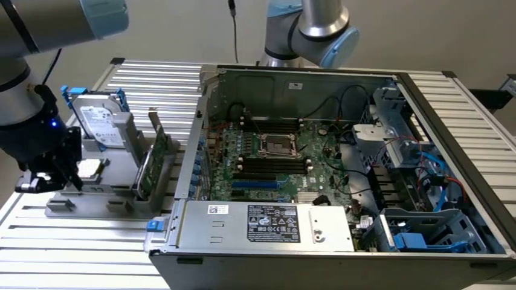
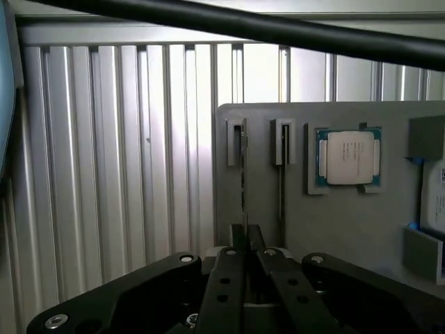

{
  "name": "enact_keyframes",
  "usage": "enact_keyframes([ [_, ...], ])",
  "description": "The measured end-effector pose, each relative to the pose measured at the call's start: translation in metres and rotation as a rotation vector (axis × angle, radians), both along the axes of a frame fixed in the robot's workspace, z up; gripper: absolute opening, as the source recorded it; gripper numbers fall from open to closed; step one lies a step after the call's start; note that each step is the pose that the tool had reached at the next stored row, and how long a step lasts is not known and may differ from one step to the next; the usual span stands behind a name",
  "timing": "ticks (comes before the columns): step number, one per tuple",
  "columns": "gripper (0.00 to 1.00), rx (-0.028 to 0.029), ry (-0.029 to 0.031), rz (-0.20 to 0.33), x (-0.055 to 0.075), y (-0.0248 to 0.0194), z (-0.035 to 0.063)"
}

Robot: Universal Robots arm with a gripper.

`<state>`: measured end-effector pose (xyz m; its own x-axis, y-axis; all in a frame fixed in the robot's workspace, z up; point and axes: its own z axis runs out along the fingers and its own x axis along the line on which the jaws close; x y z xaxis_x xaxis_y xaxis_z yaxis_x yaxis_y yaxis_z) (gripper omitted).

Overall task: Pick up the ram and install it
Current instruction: 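Pick up the ram and move it above insertion slot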

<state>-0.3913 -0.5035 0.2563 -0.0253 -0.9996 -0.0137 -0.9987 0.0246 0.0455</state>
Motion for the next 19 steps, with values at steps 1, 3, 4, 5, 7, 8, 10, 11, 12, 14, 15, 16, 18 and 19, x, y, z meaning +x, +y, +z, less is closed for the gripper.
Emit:
enact_keyframes([
  [1,0.13,0.0001,0.0006,0.0,0.001,0.0002,0.0036],
  [3,0.13,-0.0001,0.0018,0.0,0.004,0.0006,0.0126],
  [4,0.13,-0.0002,0.0024,0.0,0.006,0.0008,0.0171],
  [5,0.13,-0.0004,0.0033,0.0,0.008,0.001,0.0216],
  [7,0.13,-0.0011,0.0054,0.0,0.012,0.0014,0.0303],
  [8,0.13,-0.0014,0.0065,0.0,0.014,0.0016,0.0348],
  [10,0.13,-0.0024,0.0086,0.0,0.018,0.002,0.0433],
  [11,0.13,-0.0032,0.01,0.0,0.021,0.0022,0.0472],
  [12,0.13,-0.0038,0.0113,0.0,0.023,0.0024,0.051],
  [14,0.13,-0.0051,0.0135,0.0,0.028,0.0032,0.0593],
  [15,0.13,-0.0058,0.0143,0.0,0.03,0.0036,0.0635],
  [16,0.13,-0.0062,0.0147,0.0,0.033,0.0041,0.0678],
  [18,0.13,-0.0071,0.0152,0.0,0.038,0.0051,0.0764],
  [19,0.13,-0.0077,0.0156,0.0,0.04,0.0056,0.0807],
])
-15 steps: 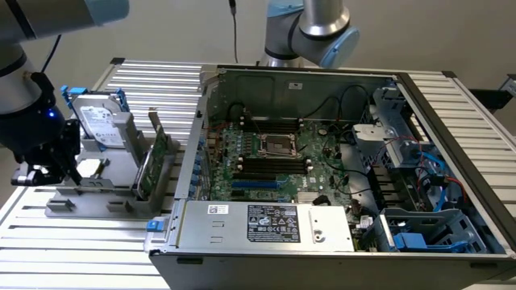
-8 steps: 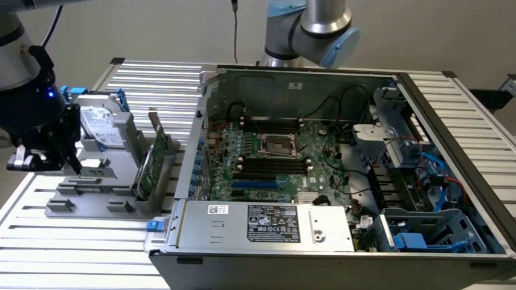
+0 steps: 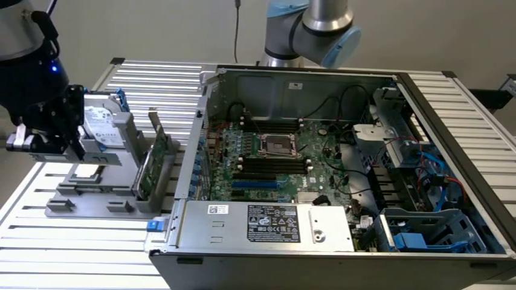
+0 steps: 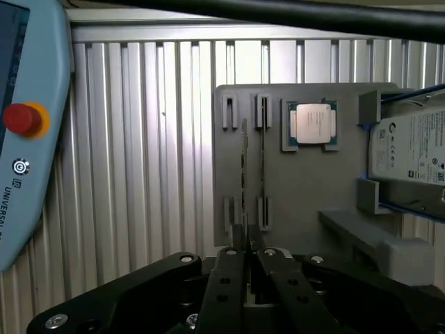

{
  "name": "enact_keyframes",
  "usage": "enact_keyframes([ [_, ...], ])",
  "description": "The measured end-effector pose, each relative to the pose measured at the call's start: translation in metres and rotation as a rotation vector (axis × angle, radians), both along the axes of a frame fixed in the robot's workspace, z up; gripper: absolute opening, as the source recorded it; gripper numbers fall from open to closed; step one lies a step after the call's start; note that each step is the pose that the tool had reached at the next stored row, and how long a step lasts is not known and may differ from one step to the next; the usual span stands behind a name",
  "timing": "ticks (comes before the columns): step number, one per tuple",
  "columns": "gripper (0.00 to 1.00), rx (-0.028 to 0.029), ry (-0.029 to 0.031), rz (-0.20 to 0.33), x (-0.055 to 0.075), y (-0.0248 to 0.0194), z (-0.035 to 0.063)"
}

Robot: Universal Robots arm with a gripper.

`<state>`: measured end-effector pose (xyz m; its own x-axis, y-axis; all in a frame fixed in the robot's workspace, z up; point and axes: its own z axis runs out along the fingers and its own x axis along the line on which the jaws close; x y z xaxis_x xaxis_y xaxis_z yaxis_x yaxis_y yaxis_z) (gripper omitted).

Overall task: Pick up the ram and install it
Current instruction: 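Pick up the ram and move it above insertion slot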

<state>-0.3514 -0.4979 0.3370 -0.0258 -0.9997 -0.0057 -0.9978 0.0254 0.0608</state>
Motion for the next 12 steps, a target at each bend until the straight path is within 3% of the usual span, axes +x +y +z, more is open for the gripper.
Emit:
enact_keyframes([
  [6,0.13,-0.0021,0.0035,0.0,0.016,0.0025,0.0254],
  [7,0.13,-0.0019,0.0071,0.0,0.019,0.0025,0.0284],
  [12,0.13,-0.0021,0.0366,0.0,0.033,0.0025,0.037],
])
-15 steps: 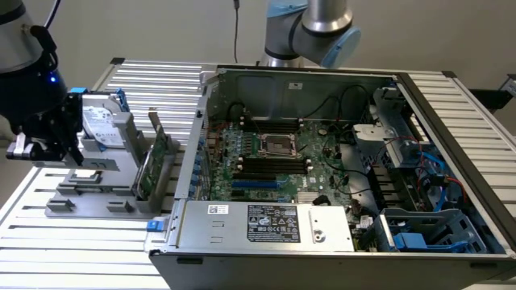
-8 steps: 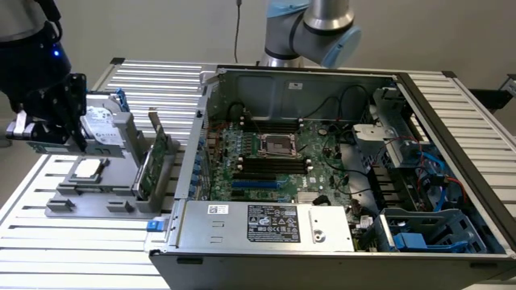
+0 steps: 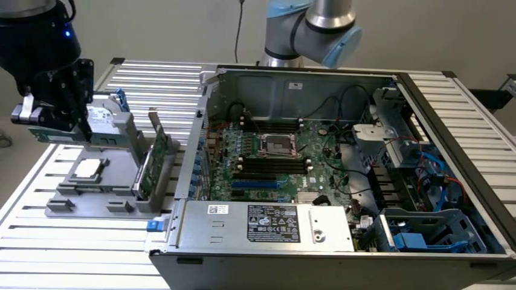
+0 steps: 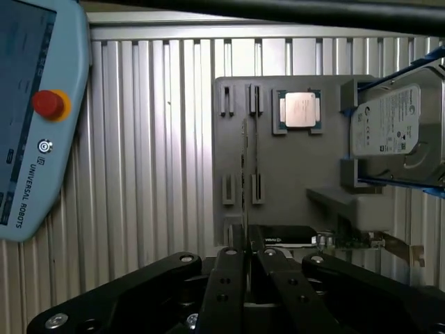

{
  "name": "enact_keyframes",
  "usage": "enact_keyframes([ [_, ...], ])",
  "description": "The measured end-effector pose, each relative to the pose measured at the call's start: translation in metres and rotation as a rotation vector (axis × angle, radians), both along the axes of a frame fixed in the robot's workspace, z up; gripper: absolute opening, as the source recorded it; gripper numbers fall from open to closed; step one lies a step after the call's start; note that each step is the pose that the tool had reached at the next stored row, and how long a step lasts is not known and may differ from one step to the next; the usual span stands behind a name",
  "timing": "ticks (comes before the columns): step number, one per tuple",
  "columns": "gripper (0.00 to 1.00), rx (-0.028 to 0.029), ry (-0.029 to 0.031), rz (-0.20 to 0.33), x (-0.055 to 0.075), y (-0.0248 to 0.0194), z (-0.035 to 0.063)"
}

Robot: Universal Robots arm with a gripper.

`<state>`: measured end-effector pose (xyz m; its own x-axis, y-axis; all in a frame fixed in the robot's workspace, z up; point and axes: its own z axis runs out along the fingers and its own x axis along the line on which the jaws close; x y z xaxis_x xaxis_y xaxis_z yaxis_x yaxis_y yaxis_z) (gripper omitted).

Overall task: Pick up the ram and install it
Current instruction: 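Pick up the ram and move it above insertion slot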

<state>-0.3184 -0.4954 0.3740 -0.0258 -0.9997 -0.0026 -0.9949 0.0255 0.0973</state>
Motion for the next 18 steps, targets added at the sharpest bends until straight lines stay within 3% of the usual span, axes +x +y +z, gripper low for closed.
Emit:
enact_keyframes([
  [10,0.13,0.0,0.0361,0.0,0.041,0.0,0.0184],
  [18,0.13,0.0001,0.0718,0.0,0.071,0.0,0.0321],
])
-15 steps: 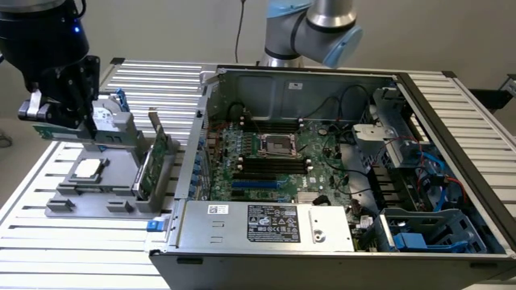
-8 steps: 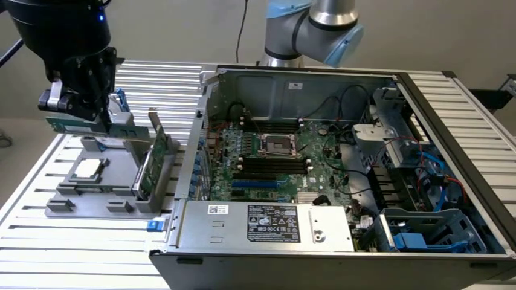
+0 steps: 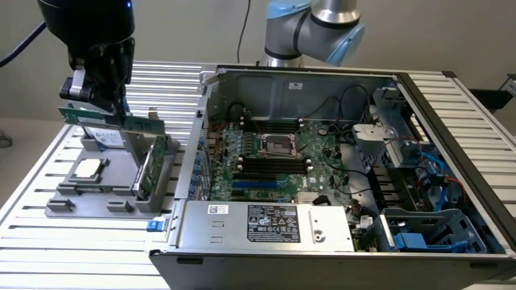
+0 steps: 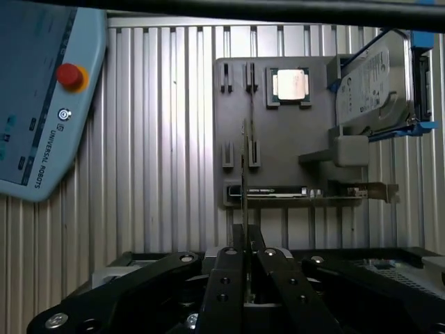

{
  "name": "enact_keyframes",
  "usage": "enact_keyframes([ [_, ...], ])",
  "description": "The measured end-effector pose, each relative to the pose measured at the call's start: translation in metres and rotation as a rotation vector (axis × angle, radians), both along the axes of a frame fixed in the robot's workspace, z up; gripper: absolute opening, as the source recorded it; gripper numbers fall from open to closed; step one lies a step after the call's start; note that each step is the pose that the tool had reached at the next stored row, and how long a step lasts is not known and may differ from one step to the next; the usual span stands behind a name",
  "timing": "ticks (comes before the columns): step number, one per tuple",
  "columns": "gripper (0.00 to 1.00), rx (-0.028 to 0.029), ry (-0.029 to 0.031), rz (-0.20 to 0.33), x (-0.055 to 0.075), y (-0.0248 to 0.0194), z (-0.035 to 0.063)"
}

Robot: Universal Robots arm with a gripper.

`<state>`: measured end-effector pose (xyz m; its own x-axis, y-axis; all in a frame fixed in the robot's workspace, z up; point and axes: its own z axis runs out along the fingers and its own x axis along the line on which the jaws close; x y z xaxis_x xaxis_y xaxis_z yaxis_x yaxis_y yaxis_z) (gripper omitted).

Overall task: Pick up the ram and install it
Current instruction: 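Pick up the ram and move it above insertion slot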

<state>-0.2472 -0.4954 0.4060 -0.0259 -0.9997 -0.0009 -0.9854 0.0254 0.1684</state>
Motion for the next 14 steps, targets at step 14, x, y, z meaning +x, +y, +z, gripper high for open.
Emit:
enact_keyframes([
  [14,0.13,-0.0001,0.0755,0.0,0.042,0.0003,0.0135],
])
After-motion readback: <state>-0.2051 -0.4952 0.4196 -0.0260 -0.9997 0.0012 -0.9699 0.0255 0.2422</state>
